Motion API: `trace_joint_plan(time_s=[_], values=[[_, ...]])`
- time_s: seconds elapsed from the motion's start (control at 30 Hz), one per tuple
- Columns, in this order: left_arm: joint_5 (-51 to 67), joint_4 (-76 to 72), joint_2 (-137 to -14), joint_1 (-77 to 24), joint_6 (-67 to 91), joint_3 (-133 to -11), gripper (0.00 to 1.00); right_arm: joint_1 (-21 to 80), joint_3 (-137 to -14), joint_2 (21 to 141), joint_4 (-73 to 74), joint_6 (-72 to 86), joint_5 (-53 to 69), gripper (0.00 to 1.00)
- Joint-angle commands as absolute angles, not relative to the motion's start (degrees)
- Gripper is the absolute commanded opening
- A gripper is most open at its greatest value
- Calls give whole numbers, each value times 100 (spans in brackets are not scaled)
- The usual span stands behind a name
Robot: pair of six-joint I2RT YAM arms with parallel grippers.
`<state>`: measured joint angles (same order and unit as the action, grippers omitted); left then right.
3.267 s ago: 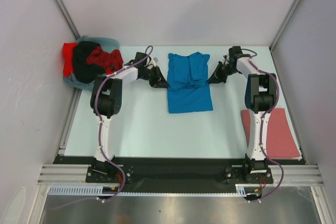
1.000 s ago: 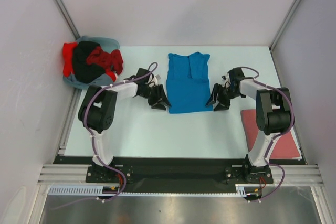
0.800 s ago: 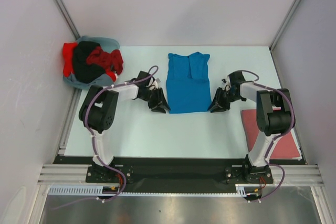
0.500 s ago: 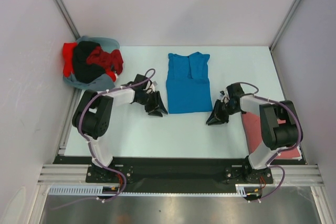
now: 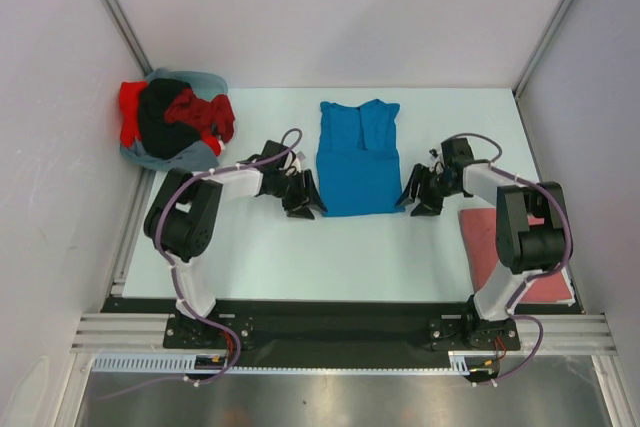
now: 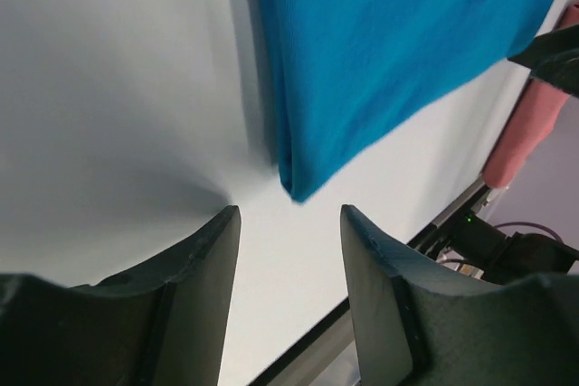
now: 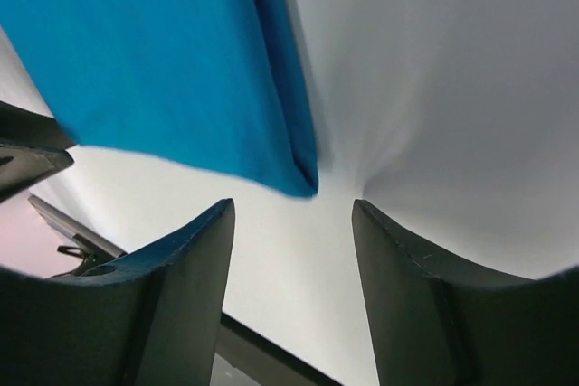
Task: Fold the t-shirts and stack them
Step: Fold the tshirt
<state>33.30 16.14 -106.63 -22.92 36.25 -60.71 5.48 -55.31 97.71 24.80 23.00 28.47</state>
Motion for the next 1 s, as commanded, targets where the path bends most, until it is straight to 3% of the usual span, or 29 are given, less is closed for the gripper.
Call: trace_joint_plan(time_s=[0.0,0.13,0.2,0.33,0.37,0.6,0.97], values=[[3243,1336,-11012,-2426,3761,-6451,54,536,-6010,10151,2522,2065,2628,59],[3252,1318,-11320,-2443,3902,-6530,48,536,-6205,10467,2496,2083,2689,47],[3243,1318,-11381,-2443,3885,-6539,42,536,-6214,10503,2514,2074,2733,33],[3103,1599,-11452,-2417,3631,-6653,17,545,-5881,10336,2435,2171,2908,8],[3016,1774,-11452,-2408,3552,-6679,4,545,-5775,10275,2426,2206,2961,1],[2943,2522,-11136,-2364,2682,-6724,0,554,-4747,9520,2277,2540,3199,0],[3577,2215,-10530,-2399,2821,-5608,0,554,-4052,8982,2338,2540,3103,0]])
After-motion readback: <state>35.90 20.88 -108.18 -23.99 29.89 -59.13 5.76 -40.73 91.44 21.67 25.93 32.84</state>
